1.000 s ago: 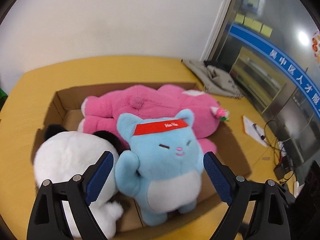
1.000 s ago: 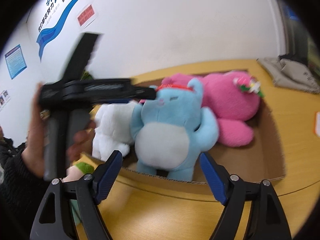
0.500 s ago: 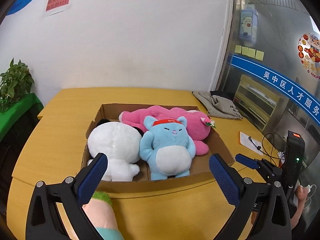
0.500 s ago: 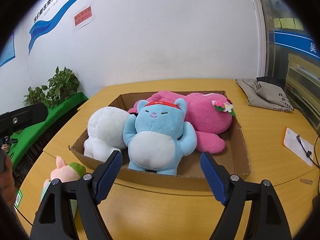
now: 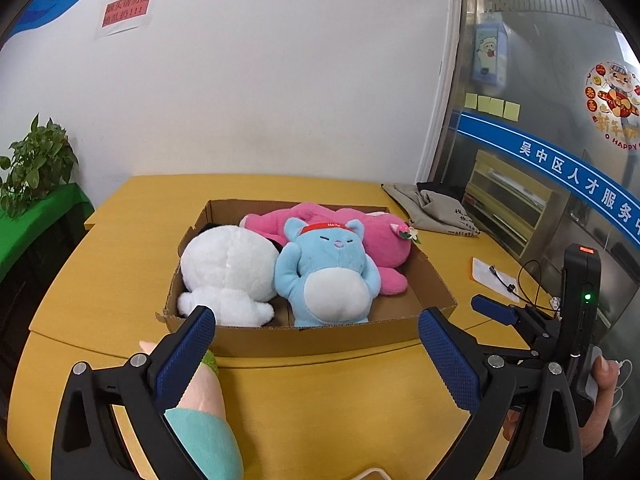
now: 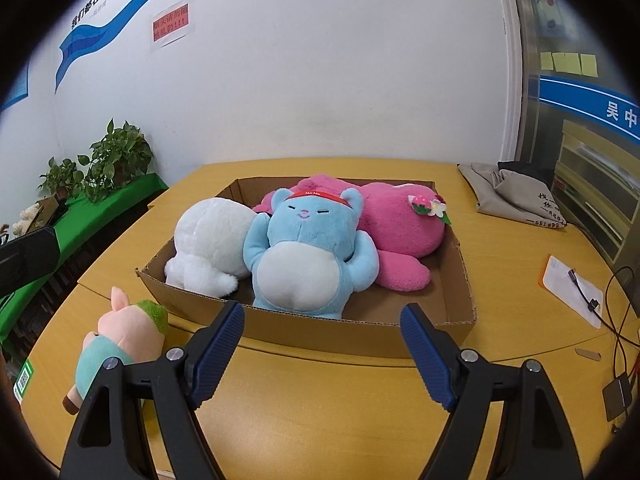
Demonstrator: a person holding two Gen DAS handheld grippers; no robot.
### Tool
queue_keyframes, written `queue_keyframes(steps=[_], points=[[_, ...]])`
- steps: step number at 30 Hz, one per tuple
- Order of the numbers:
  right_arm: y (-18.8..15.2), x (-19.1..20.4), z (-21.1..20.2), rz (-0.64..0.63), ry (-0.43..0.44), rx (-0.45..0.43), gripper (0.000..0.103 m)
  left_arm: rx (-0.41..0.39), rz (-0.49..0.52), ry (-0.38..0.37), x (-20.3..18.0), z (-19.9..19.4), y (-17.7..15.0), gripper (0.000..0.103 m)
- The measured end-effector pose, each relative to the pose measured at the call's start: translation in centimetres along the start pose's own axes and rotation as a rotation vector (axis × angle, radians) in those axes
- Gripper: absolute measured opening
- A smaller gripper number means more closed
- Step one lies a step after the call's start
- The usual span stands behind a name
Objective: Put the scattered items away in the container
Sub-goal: 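Move both grippers to the pink-and-teal pig plush on the table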
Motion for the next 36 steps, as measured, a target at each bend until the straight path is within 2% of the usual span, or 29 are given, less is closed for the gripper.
queue_keyframes(steps=[10, 24, 36], points=[[-1.3, 0.2, -0.2, -0.002, -0.033, 0.022, 0.08, 0.029, -0.033, -0.002, 0.8, 0.3, -1.5, 0.103], [-2.1, 0.3, -0.7, -0.003, -0.06, 0.036, 0.08, 0.064, -0.01, -0.028, 0.4, 1.0, -2.6, 0.103], [-2.8, 0.9, -0.8, -0.012, -0.075, 0.05, 0.08, 0.08, -0.02, -0.038, 1.6, 1.0, -3.5, 0.103]])
Point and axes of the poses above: each gripper's, at about its wrist camera, not at the fingertips, and z roughly the way its jaws point, x to its left, y to its top, the point moved 1 cm from there along z, roughly the way its jaws point
